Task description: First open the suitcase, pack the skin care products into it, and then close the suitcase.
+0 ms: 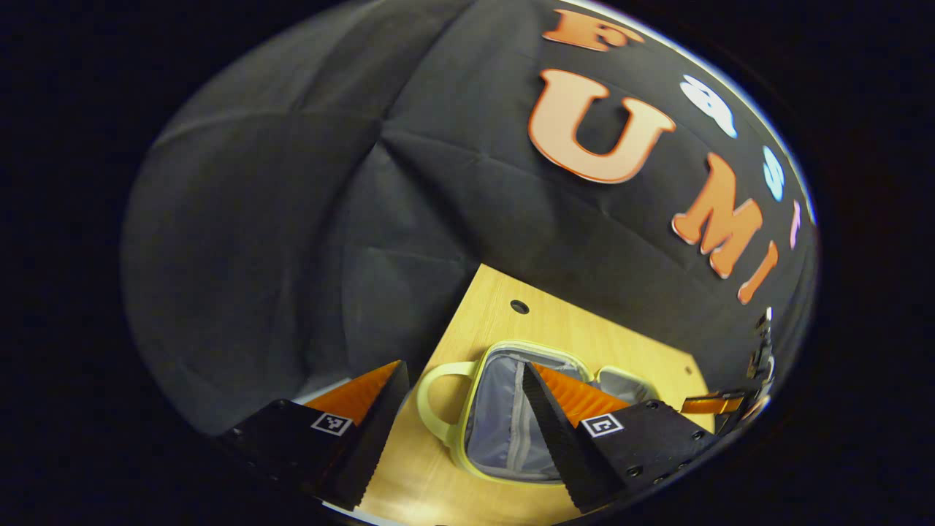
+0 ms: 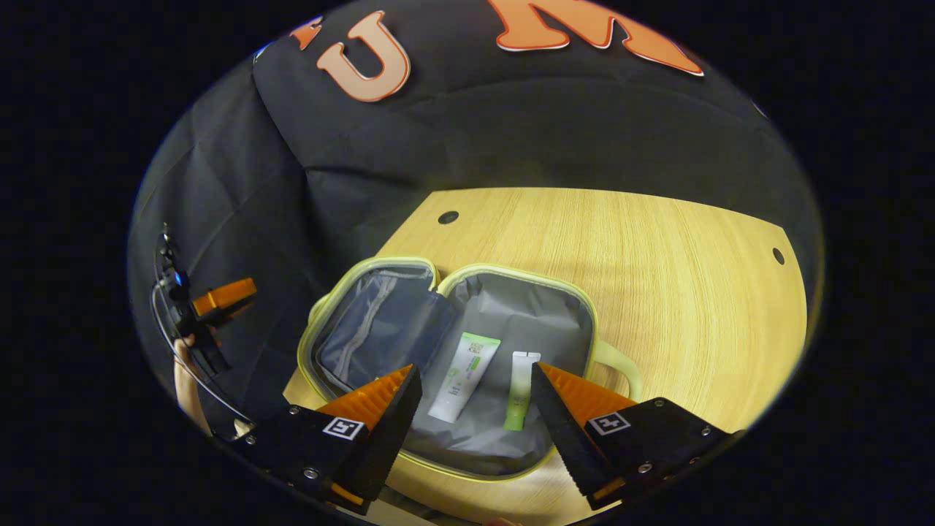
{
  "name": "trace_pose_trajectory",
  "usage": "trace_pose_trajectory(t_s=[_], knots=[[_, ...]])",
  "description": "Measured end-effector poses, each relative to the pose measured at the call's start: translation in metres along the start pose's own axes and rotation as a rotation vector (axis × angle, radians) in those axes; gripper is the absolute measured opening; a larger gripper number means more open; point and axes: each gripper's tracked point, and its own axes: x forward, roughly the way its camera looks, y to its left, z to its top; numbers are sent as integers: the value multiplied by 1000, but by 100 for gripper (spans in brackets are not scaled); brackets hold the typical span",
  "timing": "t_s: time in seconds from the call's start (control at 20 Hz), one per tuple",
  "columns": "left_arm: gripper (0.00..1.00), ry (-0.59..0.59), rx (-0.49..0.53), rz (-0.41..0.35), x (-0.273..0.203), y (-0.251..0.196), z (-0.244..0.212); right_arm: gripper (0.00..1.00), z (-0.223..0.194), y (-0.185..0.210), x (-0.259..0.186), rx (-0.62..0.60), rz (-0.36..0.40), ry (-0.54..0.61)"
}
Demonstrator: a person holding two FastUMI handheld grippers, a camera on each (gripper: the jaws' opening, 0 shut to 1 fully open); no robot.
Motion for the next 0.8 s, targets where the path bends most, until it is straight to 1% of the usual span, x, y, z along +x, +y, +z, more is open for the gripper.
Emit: trace_pose_trajectory(t_s=[0.15, 0.2, 0.3, 0.35, 0.4, 0.45, 0.6, 0.65, 0.7, 0.8], knots=[[96, 44, -228, -88, 28, 25, -14, 96, 10, 3, -9, 62, -8, -40], [98, 55, -298, -114, 40, 34, -22, 96, 13, 5, -11, 85, -4, -54], [98, 81, -417, -138, 60, 53, -35, 96, 18, 9, -16, 127, 6, -66], [98, 102, -460, -155, 68, 60, -43, 95, 18, 9, -16, 140, 6, -68], [98, 133, -489, -175, 73, 62, -54, 96, 18, 8, -16, 146, 1, -71], [98, 152, -510, -180, 82, 66, -64, 96, 15, 7, -16, 151, -9, -68], [98, 187, -550, -217, 100, 65, -79, 96, 3, 5, -16, 177, -27, -40], [100, 200, -554, -234, 104, 62, -84, 96, 0, 4, -16, 188, -33, -34], [96, 207, -552, -236, 107, 63, -88, 96, -3, 2, -17, 197, -38, -28], [94, 224, -540, -249, 115, 57, -91, 96, -6, -3, -18, 211, -51, -26]])
